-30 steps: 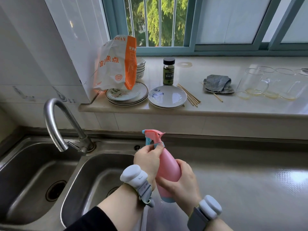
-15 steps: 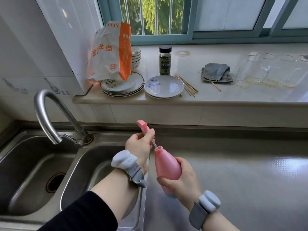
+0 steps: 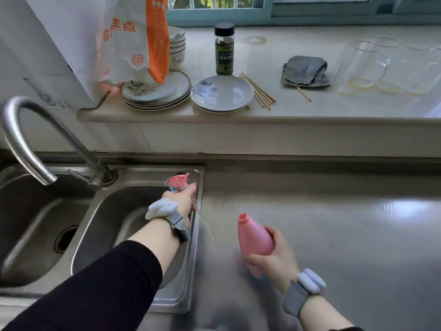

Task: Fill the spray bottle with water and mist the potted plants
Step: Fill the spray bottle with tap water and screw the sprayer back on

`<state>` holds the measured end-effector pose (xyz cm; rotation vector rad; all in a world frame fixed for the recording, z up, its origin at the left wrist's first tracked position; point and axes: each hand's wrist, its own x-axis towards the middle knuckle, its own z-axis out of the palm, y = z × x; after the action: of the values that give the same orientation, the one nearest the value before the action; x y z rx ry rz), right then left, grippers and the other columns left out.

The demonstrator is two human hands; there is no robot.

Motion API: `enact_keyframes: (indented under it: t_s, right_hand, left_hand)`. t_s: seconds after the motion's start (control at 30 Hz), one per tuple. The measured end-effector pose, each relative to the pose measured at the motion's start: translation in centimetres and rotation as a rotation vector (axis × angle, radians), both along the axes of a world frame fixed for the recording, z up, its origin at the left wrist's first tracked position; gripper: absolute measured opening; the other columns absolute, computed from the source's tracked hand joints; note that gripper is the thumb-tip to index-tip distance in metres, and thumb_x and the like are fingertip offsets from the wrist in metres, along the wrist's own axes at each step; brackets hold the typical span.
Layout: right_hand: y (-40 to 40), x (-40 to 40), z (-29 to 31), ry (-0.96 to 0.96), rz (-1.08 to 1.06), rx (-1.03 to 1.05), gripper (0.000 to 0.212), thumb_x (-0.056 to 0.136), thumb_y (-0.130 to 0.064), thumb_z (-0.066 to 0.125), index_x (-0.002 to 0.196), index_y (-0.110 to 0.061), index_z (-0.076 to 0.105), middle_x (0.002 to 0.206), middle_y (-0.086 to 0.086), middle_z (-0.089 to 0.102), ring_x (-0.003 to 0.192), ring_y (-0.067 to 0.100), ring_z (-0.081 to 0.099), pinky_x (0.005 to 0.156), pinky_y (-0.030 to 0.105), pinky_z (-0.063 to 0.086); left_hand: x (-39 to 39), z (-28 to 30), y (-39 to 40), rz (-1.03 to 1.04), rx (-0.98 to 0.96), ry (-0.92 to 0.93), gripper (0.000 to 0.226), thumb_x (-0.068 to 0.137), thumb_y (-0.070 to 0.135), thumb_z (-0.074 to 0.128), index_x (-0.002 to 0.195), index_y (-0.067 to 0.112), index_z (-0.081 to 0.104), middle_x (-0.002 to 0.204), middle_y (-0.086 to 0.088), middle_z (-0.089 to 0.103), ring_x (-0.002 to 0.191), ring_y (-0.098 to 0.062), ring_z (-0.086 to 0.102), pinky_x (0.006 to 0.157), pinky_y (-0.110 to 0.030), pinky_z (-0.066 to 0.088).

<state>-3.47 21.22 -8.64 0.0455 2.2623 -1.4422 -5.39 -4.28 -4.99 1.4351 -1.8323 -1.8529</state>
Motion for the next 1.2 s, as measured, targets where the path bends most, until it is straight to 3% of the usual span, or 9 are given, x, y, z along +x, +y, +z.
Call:
enact_keyframes:
  t_s: [0.1, 0.2, 0.3, 0.37, 0.53, 0.73, 0.87, 1.03, 1.2]
  right_hand:
    - [-0.1, -0.2, -0.2, 0.01, -0.015, -0.015, 0.085, 0.038, -0.043, 0.084, 0.115, -0.04, 0.048, 0.106, -0.019, 0.057, 0.09, -0.005, 0.054, 0.064, 0.015, 0.042]
    - [-0.5, -0.4, -0.3, -0.004, -0.03, -0.061, 0.082, 0.035, -0.046, 0.083, 0.108, -0.045, 0.048, 0.105, -0.022, 0.058, 0.09, -0.004, 0.056, 0.066, 0.017, 0.045]
    - [-0.8, -0.5, -0.5, -0.014, -0.035, -0.105, 0.075, 0.036, -0.044, 0.085, 0.102, -0.048, 0.049, 0.105, -0.021, 0.059, 0.092, -0.001, 0.057, 0.069, 0.02, 0.047]
    - [-1.0, -0.5, -0.7, -0.016, -0.03, -0.123, 0.072, 0.038, -0.04, 0.087, 0.1, -0.048, 0.05, 0.105, -0.021, 0.059, 0.092, -0.001, 0.058, 0.07, 0.021, 0.047]
    - [-1.4, -0.4, -0.7, -0.018, -0.019, -0.145, 0.077, 0.042, -0.036, 0.09, 0.108, -0.044, 0.05, 0.104, -0.02, 0.06, 0.09, -0.001, 0.059, 0.065, 0.015, 0.045]
    - [-2.0, -0.5, -0.1, -0.007, -0.013, -0.132, 0.077, 0.041, -0.038, 0.087, 0.109, -0.044, 0.05, 0.104, -0.022, 0.06, 0.09, -0.005, 0.058, 0.066, 0.013, 0.043]
    - [-3.4, -0.5, 0.6, 0.007, 0.016, -0.146, 0.079, 0.04, -0.039, 0.085, 0.111, -0.041, 0.05, 0.107, -0.017, 0.06, 0.094, 0.0, 0.058, 0.068, 0.017, 0.046]
    - [-6.3, -0.1, 1.7, 0.043, 0.071, -0.157, 0.072, 0.042, -0.039, 0.085, 0.104, -0.045, 0.049, 0.106, -0.016, 0.06, 0.089, -0.002, 0.059, 0.065, 0.016, 0.048]
    - [-12.0, 1.4, 2.8, 0.085, 0.137, -0.142, 0.078, 0.045, -0.04, 0.087, 0.113, -0.042, 0.048, 0.108, -0.016, 0.058, 0.094, 0.003, 0.058, 0.073, 0.026, 0.052]
  left_hand:
    - [0.4, -2.5, 1.4, -0.229, -0.009, -0.155, 0.05, 0.049, 0.063, 0.071, 0.058, 0.015, 0.061, 0.041, 0.001, 0.055, 0.041, -0.022, 0.053, 0.059, -0.034, 0.049]
    - [0.7, -4.0, 3.4, -0.392, -0.057, -0.269, 0.065, 0.061, 0.064, 0.072, 0.091, 0.005, 0.068, 0.077, -0.02, 0.069, 0.071, -0.039, 0.066, 0.079, -0.052, 0.054]
    - [1.3, -4.9, 4.7, -0.491, -0.185, -0.392, 0.064, 0.071, 0.063, 0.068, 0.112, 0.014, 0.066, 0.1, -0.005, 0.07, 0.08, -0.02, 0.064, 0.066, -0.027, 0.048]
    - [1.2, -5.1, 5.2, -0.604, -0.231, -0.482, 0.062, 0.078, 0.061, 0.063, 0.117, 0.014, 0.063, 0.107, -0.001, 0.066, 0.082, -0.013, 0.057, 0.061, -0.021, 0.038]
    - [0.6, -4.8, 6.2, -0.779, -0.28, -0.621, 0.054, 0.085, 0.053, 0.058, 0.115, 0.009, 0.063, 0.115, -0.004, 0.066, 0.09, -0.015, 0.055, 0.068, -0.022, 0.034]
    - [0.8, -5.5, 6.3, -0.803, -0.279, -0.597, 0.05, 0.089, 0.044, 0.058, 0.128, 0.012, 0.058, 0.132, -0.002, 0.06, 0.121, -0.021, 0.056, 0.084, -0.023, 0.039]
    - [1.7, -4.7, 5.2, -0.696, -0.215, -0.498, 0.036, 0.088, 0.026, 0.065, 0.117, 0.005, 0.065, 0.122, -0.015, 0.066, 0.116, -0.028, 0.06, 0.09, -0.029, 0.046]
    - [3.8, -3.8, 1.4, -0.58, -0.195, -0.34, 0.038, 0.079, 0.043, 0.071, 0.106, 0.016, 0.067, 0.1, 0.002, 0.068, 0.085, -0.013, 0.063, 0.062, -0.017, 0.042]
    - [6.5, -2.8, -4.9, -0.4, -0.261, -0.22, 0.021, 0.076, 0.043, 0.072, 0.09, 0.028, 0.066, 0.087, 0.015, 0.067, 0.076, 0.004, 0.058, 0.06, -0.013, 0.038]
